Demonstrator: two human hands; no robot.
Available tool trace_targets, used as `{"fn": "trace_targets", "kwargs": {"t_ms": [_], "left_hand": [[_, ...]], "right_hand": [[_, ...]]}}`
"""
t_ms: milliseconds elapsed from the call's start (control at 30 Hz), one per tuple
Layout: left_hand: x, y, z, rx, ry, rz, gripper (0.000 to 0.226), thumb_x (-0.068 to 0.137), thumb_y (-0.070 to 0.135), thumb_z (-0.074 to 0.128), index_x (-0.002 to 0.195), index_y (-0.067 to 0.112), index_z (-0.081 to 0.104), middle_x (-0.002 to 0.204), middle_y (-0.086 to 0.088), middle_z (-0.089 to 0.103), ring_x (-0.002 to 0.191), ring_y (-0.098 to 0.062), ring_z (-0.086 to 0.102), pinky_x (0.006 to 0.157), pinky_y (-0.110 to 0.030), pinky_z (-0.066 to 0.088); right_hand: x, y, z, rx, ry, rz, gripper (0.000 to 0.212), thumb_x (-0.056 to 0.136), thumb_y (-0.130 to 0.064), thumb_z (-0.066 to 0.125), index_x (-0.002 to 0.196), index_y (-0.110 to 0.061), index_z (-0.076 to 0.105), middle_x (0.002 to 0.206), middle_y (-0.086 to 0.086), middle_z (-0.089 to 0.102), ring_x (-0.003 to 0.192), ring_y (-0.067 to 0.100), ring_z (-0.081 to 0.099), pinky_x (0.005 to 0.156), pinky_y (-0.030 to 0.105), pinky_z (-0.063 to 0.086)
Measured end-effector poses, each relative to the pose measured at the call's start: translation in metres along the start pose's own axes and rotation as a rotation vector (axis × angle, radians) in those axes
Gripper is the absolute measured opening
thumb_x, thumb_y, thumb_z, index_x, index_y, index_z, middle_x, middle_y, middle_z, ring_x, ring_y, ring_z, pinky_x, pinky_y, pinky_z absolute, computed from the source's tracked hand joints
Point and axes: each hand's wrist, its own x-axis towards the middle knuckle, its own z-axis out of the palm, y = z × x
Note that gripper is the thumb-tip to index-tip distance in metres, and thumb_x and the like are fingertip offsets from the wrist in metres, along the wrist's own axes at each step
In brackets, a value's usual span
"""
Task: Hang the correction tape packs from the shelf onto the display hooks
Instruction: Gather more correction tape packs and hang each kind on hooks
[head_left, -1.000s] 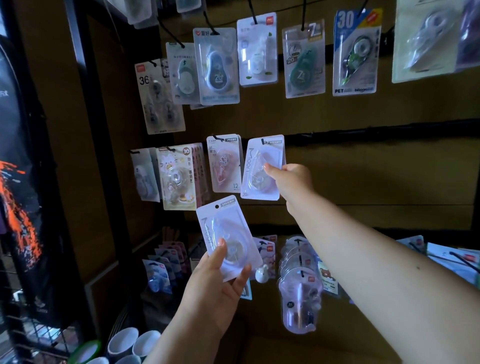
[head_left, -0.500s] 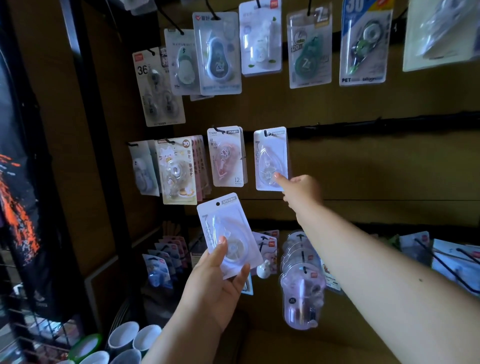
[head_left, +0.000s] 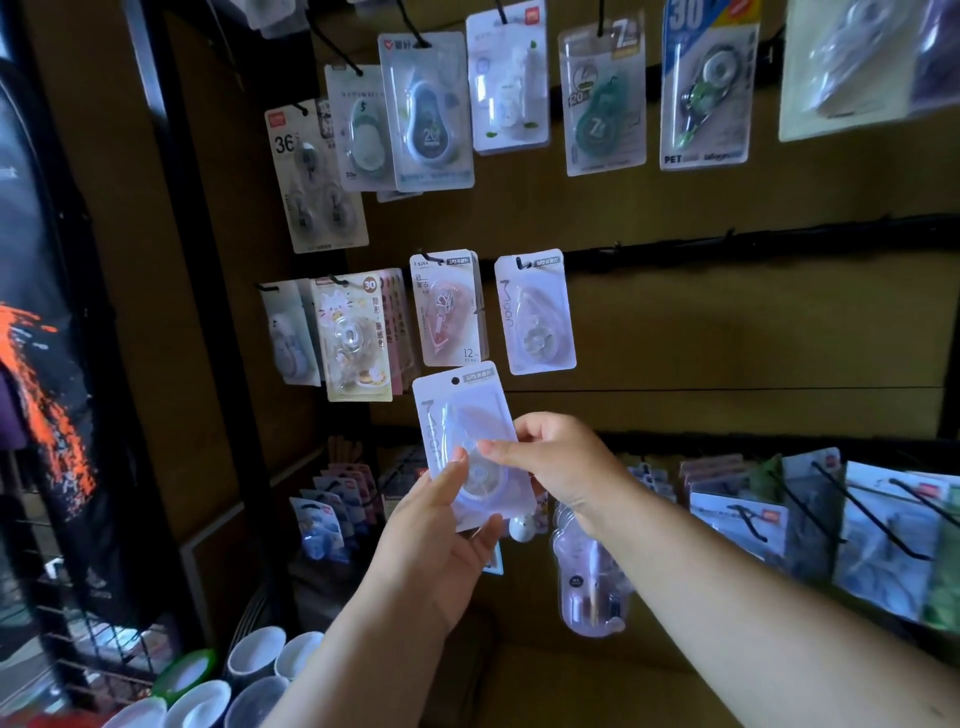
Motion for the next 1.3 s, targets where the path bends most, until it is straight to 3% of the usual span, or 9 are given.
{"fn": "trace_targets", "kwargs": {"t_ms": [167,267,400,533,633,800,1000,1100,1300], "left_hand": [[0.000,0.003,-0.002,0.084,-0.038,0.011,0.044,0.094,0.025,0.063,0.128,-0.002,0.059,0.128,-0.027,0.063,0.108,-0.037,0.066,0.090,-0.041,0.052],[0.000,0.005,-0.005,0.149,-0.074,0.068,0.038,0.091,0.027,0.065,0.116,-0.001,0.066,0.108,-0.019,0.072,0.087,-0.024,0.067,0.080,-0.034,0.049],[0.007,0.007,-0.011,0.339,0.074,0.233,0.019,0.094,0.028,0.063,0.096,0.011,0.071,0.080,-0.004,0.070,0.063,-0.009,0.061,0.059,-0.027,0.049],[0.016,0.009,-0.024,0.491,0.176,0.348,0.016,0.095,0.028,0.062,0.096,0.013,0.068,0.070,0.001,0.067,0.056,-0.004,0.058,0.051,-0.023,0.048],[0.020,0.007,-0.036,0.582,0.180,0.371,0.016,0.095,0.028,0.062,0.095,0.013,0.067,0.057,0.009,0.064,0.051,-0.003,0.058,0.052,-0.024,0.048],[0.023,0.001,-0.048,0.798,0.136,0.382,0.010,0.093,0.025,0.064,0.085,0.020,0.067,0.053,0.010,0.066,0.048,0.002,0.062,0.044,-0.017,0.046],[0.029,-0.009,-0.059,0.916,0.123,0.328,0.010,0.091,0.028,0.068,0.082,0.023,0.068,0.064,0.002,0.068,0.055,-0.005,0.063,0.049,-0.024,0.050],[0.032,-0.014,-0.062,0.930,0.136,0.318,0.010,0.091,0.028,0.067,0.082,0.023,0.068,0.067,-0.002,0.070,0.056,-0.008,0.063,0.050,-0.024,0.052],[0.037,-0.021,-0.064,0.971,0.130,0.319,0.010,0.091,0.030,0.067,0.083,0.023,0.068,0.069,-0.002,0.071,0.059,-0.008,0.064,0.051,-0.023,0.053]], "right_hand": [[-0.004,0.003,-0.003,0.030,0.009,-0.010,0.057,0.076,-0.037,0.076,0.098,0.012,0.057,0.078,0.021,0.058,0.071,0.021,0.052,0.065,0.034,0.042],[-0.002,0.000,-0.006,0.059,0.049,-0.049,0.057,0.074,-0.036,0.077,0.097,0.013,0.057,0.076,0.014,0.056,0.070,0.020,0.049,0.065,0.033,0.038],[0.004,-0.014,-0.018,0.120,0.144,-0.091,0.024,0.075,-0.027,0.078,0.067,-0.008,0.066,0.063,0.000,0.058,0.058,0.011,0.051,0.058,0.023,0.037],[0.012,-0.032,-0.029,0.157,0.217,-0.134,0.052,0.077,-0.031,0.076,0.091,0.014,0.055,0.081,0.023,0.063,0.070,0.018,0.047,0.067,0.031,0.033],[0.020,-0.044,-0.032,0.157,0.270,-0.162,0.046,0.078,-0.031,0.076,0.095,0.010,0.061,0.099,0.027,0.067,0.073,0.025,0.060,0.065,0.031,0.039],[0.037,-0.056,-0.036,0.157,0.308,-0.137,0.026,0.078,-0.031,0.076,0.081,-0.006,0.068,0.081,0.005,0.074,0.077,0.025,0.071,0.057,0.024,0.050],[0.049,-0.053,-0.038,0.172,0.345,-0.119,0.028,0.078,-0.031,0.076,0.075,-0.006,0.063,0.086,0.009,0.074,0.072,0.019,0.068,0.060,0.027,0.049],[0.056,-0.050,-0.038,0.142,0.371,-0.118,0.051,0.076,-0.035,0.075,0.088,0.011,0.056,0.104,0.028,0.065,0.072,0.022,0.056,0.066,0.032,0.040],[0.084,-0.045,-0.036,0.039,0.443,-0.066,0.036,0.080,-0.039,0.072,0.074,-0.006,0.060,0.080,0.009,0.069,0.066,0.018,0.064,0.056,0.027,0.042]]}}
